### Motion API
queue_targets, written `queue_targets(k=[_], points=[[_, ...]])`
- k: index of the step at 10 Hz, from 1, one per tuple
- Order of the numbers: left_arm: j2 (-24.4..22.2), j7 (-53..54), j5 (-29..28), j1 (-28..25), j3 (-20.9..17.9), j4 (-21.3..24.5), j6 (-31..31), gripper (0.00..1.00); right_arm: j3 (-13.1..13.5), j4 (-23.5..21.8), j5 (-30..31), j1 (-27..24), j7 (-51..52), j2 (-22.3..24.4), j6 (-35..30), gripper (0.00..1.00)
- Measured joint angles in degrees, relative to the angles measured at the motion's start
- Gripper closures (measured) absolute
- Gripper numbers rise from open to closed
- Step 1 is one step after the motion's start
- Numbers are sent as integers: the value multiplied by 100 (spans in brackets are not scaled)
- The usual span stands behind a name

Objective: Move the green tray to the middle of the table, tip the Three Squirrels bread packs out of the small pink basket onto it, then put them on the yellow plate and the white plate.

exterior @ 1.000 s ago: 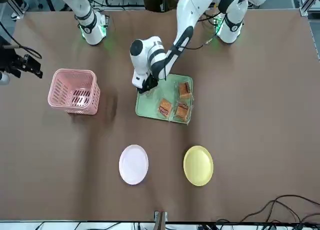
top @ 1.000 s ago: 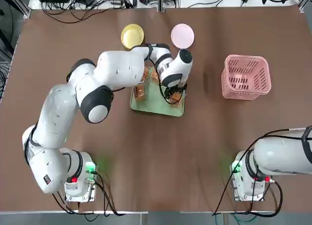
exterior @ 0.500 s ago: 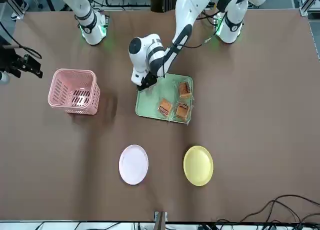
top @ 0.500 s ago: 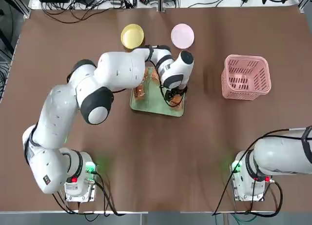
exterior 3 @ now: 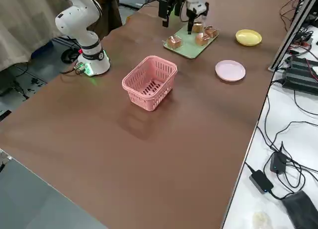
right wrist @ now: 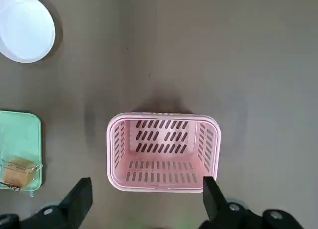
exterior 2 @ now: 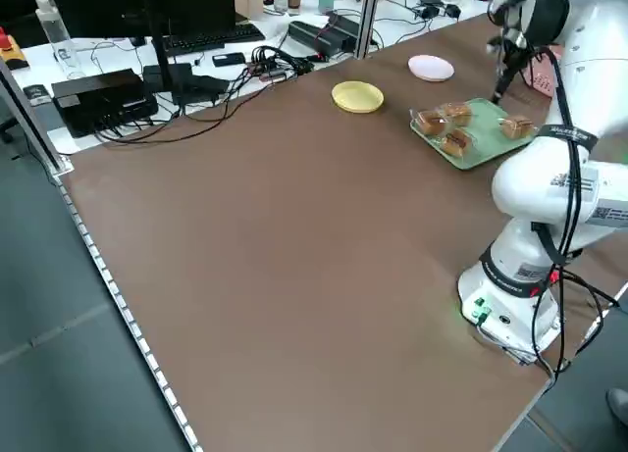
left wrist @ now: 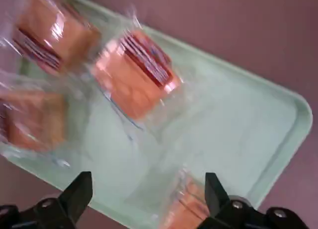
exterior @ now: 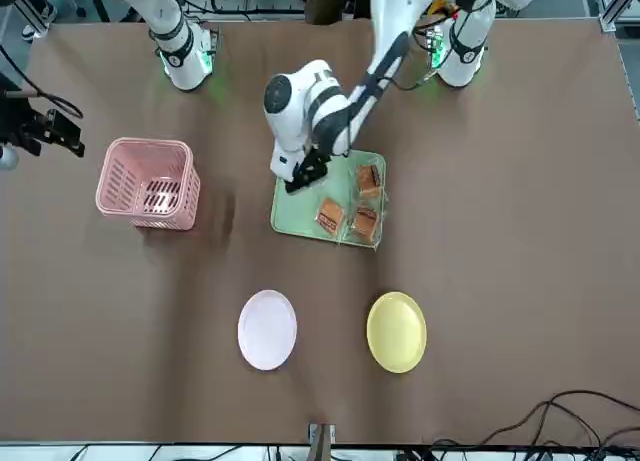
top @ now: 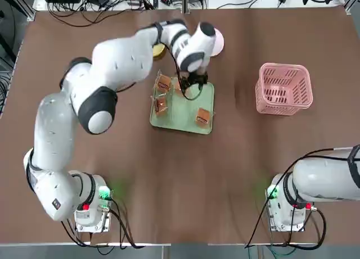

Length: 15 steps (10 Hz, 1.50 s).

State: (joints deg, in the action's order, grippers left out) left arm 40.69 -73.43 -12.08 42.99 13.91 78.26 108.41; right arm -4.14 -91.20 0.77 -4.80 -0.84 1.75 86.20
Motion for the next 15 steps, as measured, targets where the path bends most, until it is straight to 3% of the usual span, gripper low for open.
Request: queue_targets(k=[4, 15], points=[[-60, 1871, -1, -892, -88, 89, -469, 0, 3, 10, 0, -2, 0, -2, 7, 2], [525, 2263, -179, -697, -176, 166, -332, 0, 11, 55, 0, -8, 0, -10, 30, 2]])
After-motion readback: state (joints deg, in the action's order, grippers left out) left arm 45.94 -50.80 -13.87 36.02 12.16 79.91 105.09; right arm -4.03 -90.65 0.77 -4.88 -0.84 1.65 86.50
